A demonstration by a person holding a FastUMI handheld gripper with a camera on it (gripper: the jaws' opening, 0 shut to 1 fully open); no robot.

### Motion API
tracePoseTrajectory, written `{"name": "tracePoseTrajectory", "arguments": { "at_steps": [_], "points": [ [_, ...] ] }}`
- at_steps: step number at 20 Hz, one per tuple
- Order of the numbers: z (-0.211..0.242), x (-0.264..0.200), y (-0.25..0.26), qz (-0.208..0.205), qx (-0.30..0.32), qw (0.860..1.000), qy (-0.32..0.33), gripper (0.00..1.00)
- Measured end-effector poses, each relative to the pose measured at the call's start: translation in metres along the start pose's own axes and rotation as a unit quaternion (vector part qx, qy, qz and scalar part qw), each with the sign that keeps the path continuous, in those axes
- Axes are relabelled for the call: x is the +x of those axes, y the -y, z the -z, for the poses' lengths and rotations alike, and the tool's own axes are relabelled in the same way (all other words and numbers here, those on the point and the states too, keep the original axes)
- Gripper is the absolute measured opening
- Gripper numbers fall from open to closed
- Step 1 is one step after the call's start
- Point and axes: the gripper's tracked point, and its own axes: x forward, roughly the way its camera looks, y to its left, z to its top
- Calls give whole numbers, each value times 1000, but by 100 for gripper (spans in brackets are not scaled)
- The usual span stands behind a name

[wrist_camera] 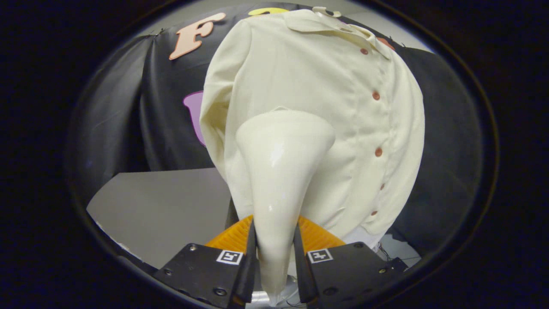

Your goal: Iron the clothes twice with a garment steamer, once on the left side and once on the right side.

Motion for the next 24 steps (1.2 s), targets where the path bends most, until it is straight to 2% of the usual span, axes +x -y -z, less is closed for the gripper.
{"name": "tracePoseTrajectory", "arguments": {
  "at_steps": [11,18,24],
  "points": [
    [73,16,10,-23,45,997,-52,41],
    [144,41,16,-39,50,993,-100,41],
    [168,50,23,-48,69,989,-120,41]
  ]
}}
